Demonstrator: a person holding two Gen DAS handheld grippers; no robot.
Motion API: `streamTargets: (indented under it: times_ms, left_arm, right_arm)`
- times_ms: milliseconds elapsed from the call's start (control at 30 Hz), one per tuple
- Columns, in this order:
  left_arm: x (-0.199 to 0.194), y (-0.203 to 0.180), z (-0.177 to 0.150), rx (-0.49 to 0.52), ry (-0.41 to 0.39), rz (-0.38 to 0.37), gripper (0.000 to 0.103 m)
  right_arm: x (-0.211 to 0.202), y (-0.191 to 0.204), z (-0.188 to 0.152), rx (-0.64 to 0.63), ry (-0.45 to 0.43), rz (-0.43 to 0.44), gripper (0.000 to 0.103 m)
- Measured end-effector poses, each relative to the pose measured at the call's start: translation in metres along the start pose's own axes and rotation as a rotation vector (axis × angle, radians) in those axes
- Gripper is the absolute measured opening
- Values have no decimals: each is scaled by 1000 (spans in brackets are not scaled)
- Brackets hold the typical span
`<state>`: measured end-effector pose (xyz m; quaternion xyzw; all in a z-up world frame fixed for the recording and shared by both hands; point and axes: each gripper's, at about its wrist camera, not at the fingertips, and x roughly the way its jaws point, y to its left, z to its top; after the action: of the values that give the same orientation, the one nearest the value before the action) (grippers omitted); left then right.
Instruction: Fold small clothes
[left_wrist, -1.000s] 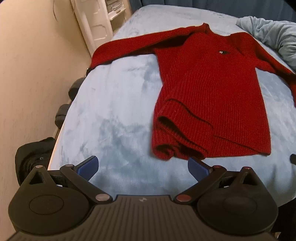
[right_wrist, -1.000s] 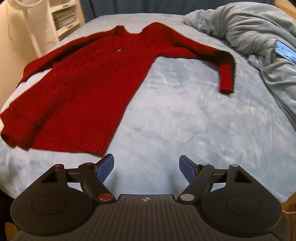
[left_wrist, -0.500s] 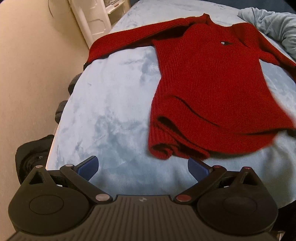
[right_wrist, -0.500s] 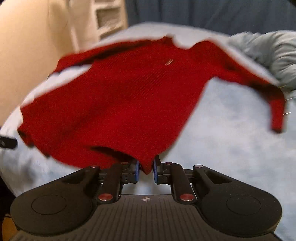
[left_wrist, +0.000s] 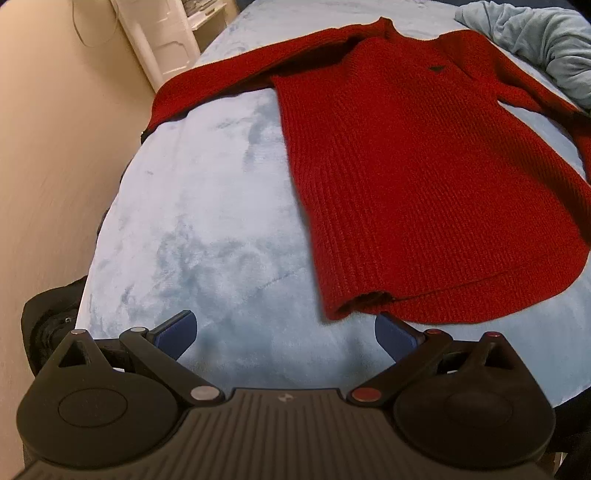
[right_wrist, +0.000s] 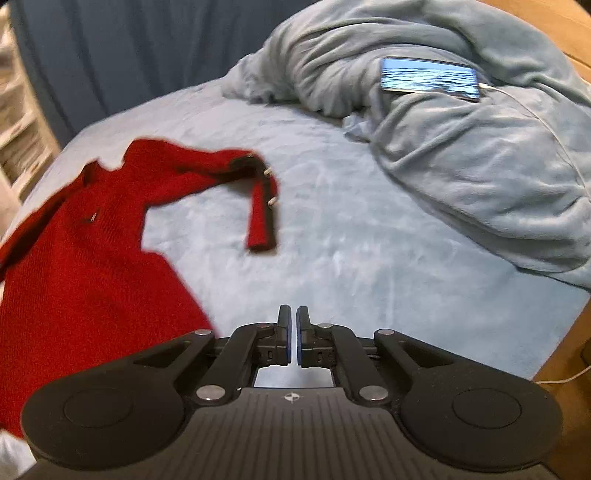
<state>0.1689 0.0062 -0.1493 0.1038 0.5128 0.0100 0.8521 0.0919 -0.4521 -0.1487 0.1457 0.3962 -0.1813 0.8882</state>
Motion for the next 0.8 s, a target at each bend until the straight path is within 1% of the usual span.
streamTargets:
  times_ms: [67, 100, 133, 267, 400, 433, 533, 600, 667, 733, 767, 800]
  left_arm:
    - [3, 0, 1, -2, 10, 1, 103]
    - [4, 1, 1, -1, 12, 3, 103]
    - [4, 1, 1, 0, 12, 6, 103]
    - [5, 7, 0, -11, 13, 13, 103]
    - [12, 12, -2, -33, 31, 10, 103]
    - [13, 12, -3, -30, 33, 12, 103]
    - [17, 11, -4, -19, 31, 7, 103]
    - [19, 6, -4, -2, 21, -7, 103]
    - [24, -3, -4, 46, 3, -18, 103]
    - [35, -12, -3, 97, 5, 15, 103]
    - [40, -14, -1, 104, 13, 23, 103]
    - [43, -14, 2, 94, 17, 11, 103]
  right_arm:
    - [5, 17, -7, -32, 26, 26, 25]
    - [9, 27, -11, -53, 31, 34, 30]
    - [10, 34, -15, -75, 34, 41, 37]
    - [22, 63, -25, -173, 55, 43, 49]
    - [37, 76, -29, -244, 59, -2, 54]
    - [42, 77, -29, -255, 59, -17, 57]
    - [60, 75, -26, -248, 78, -60, 57]
    - [71, 71, -23, -219, 105, -65, 57]
    - [74, 70, -22, -190, 113, -54, 57]
    - [75, 72, -23, -187, 116, -55, 57]
    - [75, 74, -23, -193, 116, -54, 57]
    - [75, 75, -24, -198, 117, -53, 57]
